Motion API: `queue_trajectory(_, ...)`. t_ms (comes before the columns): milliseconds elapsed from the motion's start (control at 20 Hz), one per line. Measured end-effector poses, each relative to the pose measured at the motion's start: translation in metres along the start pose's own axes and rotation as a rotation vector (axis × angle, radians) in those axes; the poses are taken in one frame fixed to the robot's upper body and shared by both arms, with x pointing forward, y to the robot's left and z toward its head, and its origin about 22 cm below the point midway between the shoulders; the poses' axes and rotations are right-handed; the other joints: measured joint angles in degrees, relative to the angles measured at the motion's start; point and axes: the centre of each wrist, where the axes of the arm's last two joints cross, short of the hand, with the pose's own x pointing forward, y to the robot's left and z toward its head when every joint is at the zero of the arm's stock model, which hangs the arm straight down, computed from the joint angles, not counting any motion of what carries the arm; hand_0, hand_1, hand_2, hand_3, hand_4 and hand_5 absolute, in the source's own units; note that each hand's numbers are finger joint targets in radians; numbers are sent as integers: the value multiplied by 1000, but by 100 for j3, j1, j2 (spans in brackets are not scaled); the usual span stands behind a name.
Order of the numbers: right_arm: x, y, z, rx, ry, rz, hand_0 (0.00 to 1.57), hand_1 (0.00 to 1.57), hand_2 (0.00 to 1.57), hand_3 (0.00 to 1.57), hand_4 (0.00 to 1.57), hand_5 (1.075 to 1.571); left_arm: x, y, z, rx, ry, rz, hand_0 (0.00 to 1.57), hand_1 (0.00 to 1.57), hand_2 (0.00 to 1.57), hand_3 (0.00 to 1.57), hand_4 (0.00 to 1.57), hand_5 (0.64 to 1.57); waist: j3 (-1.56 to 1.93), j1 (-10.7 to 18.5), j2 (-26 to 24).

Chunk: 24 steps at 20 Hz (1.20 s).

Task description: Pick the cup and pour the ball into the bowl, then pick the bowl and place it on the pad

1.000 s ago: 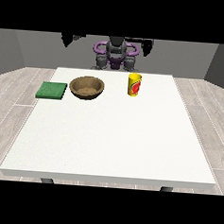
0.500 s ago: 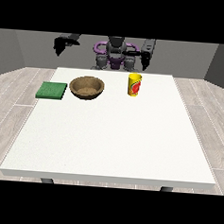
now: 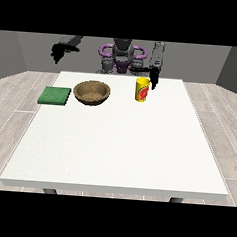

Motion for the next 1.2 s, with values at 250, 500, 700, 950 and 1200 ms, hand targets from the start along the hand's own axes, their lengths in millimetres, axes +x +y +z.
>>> queue_trajectory(250, 8, -14, -8, 32, -39, 1, 0, 0, 0, 0, 271, 1567, -22, -1, -2, 52, -5, -42, 758, 758, 0, 0, 0, 1453, 1, -192, 263)
queue_trajectory(500, 20, -27, -17, 65, -81, 0, 0, 0, 0, 0, 218, 1569, -38, -7, 4, 90, -37, -156, 1306, 1306, 1571, 1571, 1169, 1556, 9, -467, 555)
queue_trajectory(700, 23, -45, -7, 51, -60, -12, 0, 0, 0, 0, 343, 1569, -47, -4, 9, 95, -41, -227, 1304, 1304, 1571, 1571, 1205, 1556, 19, -483, 420)
queue_trajectory(950, 22, -60, -1, 25, 34, -23, 0, 0, 0, 0, 420, 1571, -46, -14, 1, 42, 28, -382, 1328, 1328, 1571, 1571, 1211, 1559, 10, -407, -135)
queue_trajectory(1200, 26, -58, -22, -1, 96, -9, 0, 0, 0, 0, 570, 1569, -30, -34, -32, -28, 16, -598, 1324, 1324, 1571, 1571, 1237, 1553, 15, -297, -565)
